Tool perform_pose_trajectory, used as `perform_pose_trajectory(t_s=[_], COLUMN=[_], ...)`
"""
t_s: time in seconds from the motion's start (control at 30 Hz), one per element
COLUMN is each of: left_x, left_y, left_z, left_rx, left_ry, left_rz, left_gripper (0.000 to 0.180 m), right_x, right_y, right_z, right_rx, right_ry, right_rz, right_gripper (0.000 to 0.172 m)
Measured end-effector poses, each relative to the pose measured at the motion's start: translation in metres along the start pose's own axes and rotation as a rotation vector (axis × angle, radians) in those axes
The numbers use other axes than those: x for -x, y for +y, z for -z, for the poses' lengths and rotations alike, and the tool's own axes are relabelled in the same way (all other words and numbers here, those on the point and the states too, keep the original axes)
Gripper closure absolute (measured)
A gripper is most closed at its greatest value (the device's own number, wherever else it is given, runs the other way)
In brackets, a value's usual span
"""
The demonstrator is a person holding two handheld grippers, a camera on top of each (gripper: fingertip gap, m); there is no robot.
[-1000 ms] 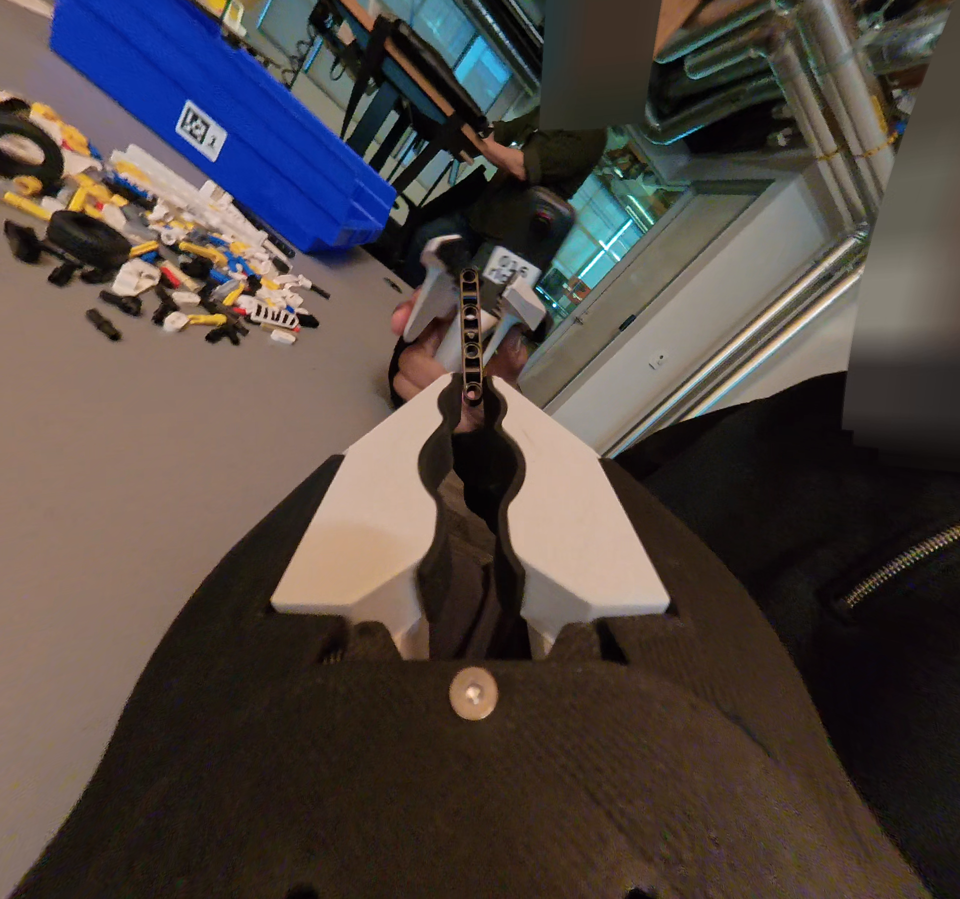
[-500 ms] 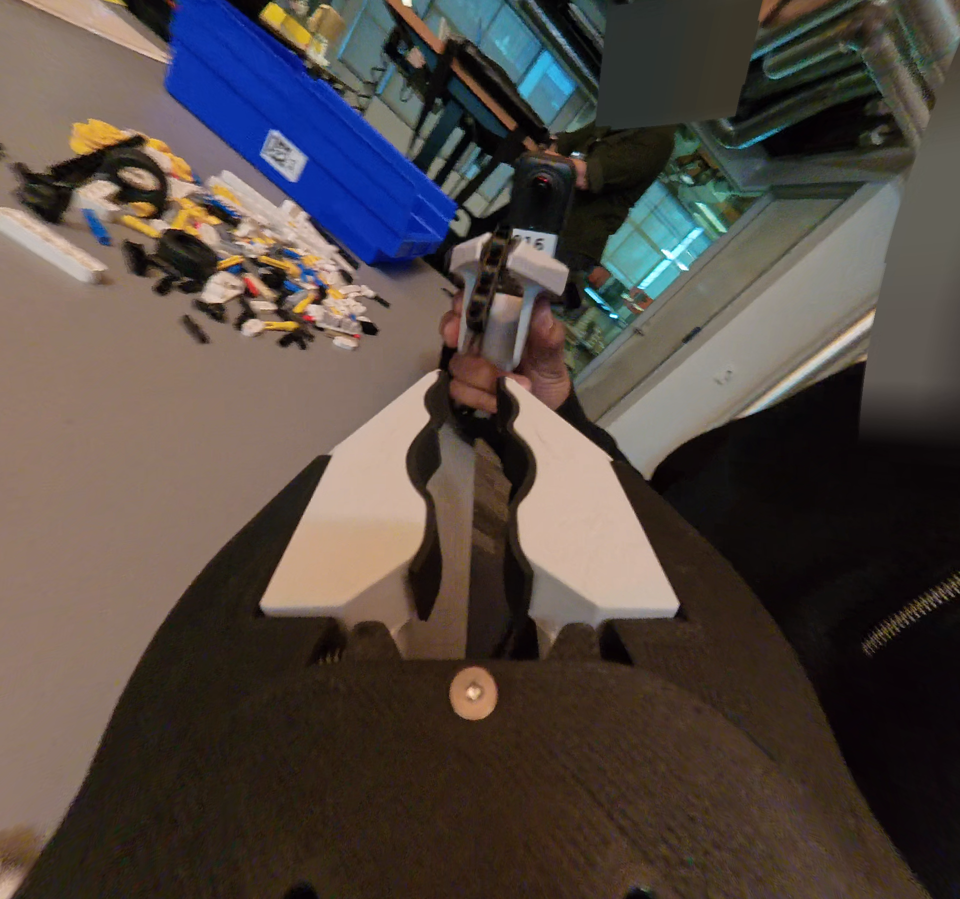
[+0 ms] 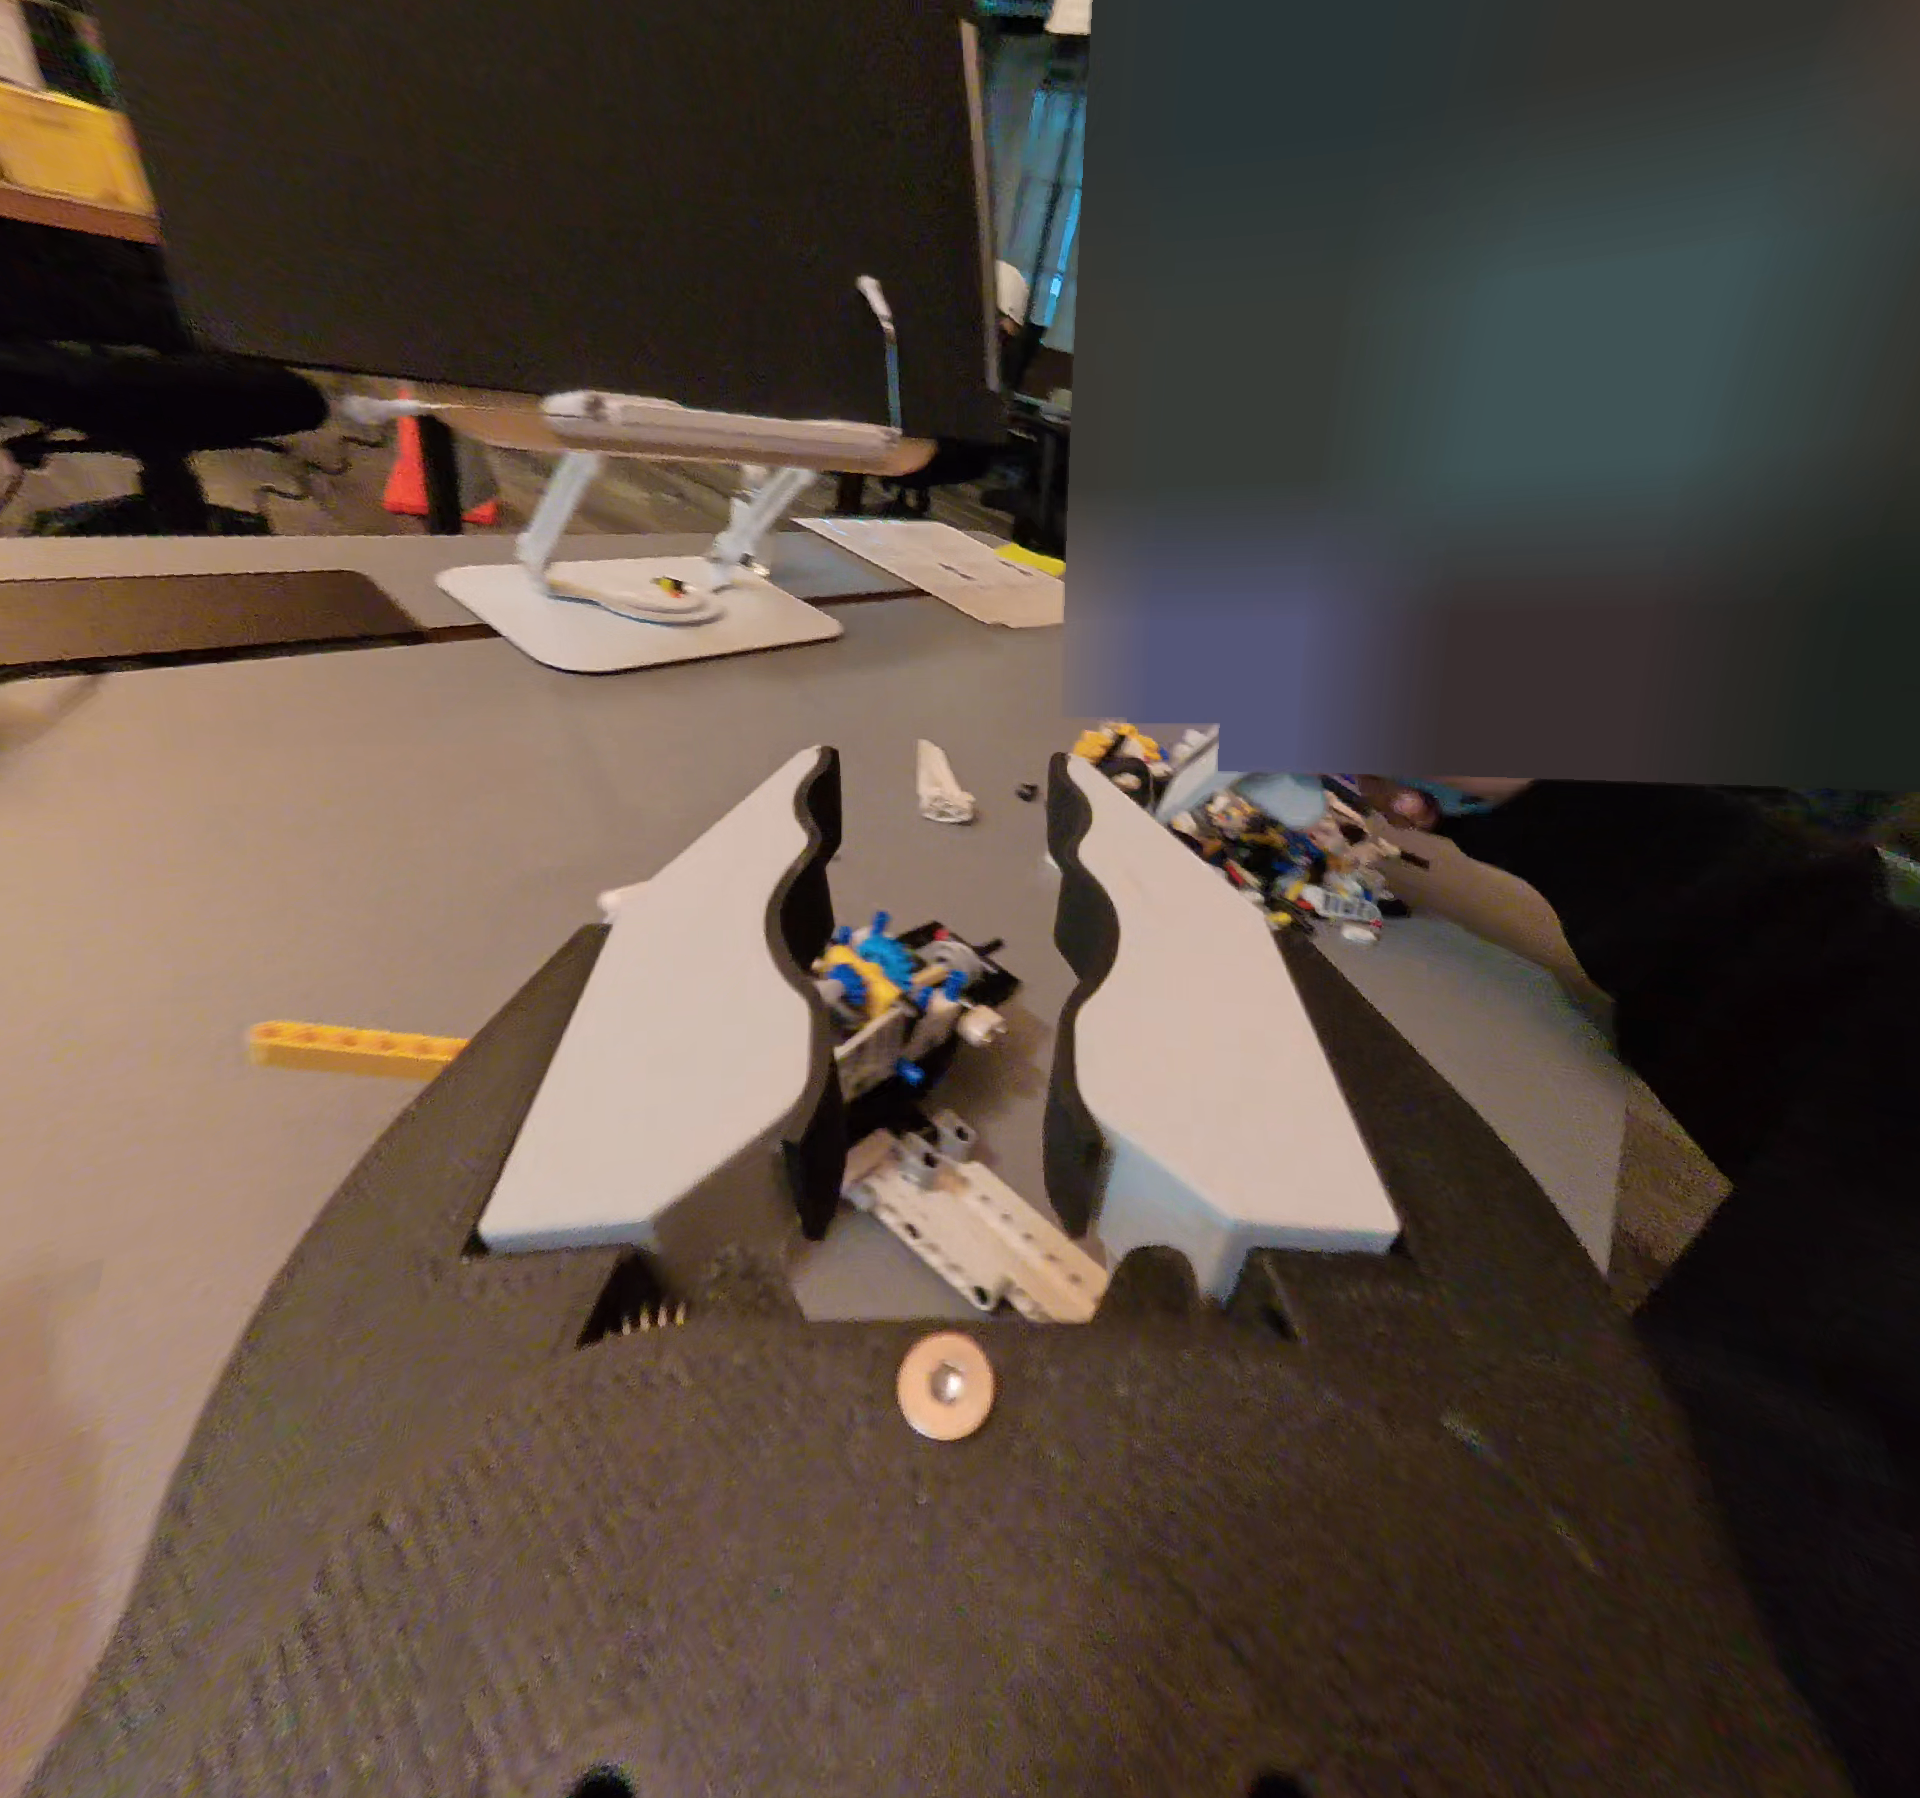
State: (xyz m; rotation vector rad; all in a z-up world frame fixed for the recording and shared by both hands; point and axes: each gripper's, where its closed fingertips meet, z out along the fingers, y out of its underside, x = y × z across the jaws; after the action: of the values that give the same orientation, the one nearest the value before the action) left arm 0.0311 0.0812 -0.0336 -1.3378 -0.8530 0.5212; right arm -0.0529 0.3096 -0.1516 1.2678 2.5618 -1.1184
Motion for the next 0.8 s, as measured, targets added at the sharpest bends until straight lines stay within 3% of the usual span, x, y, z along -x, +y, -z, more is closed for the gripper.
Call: perform_pose_trajectory(t_s=[0.13,0.3,0.5,0.8], left_x=[0.014,0.02,0.006,-0.013], left_y=[-0.014,-0.009,0.015,0.038], left_z=[0.012,0.034,0.057,0.055], left_rx=[-0.033,-0.033,-0.02,0.03], left_ry=[0.008,-0.015,-0.049,-0.024], left_rz=[0.107,0.167,0.189,0.202], left_gripper=[0.142,0.142,0.143,0.143], right_x=[-0.008,0.012,0.081,0.135], right_y=[-0.001,-0.028,-0.041,-0.011], right_z=[-0.012,0.01,0.041,0.03], right_rx=[0.074,-0.109,-0.361,-0.472], right_ry=[0.099,0.174,0.077,0.006], right_rz=[0.011,0.114,0.325,0.455], right_gripper=[0.154,0.126,0.124,0.112])
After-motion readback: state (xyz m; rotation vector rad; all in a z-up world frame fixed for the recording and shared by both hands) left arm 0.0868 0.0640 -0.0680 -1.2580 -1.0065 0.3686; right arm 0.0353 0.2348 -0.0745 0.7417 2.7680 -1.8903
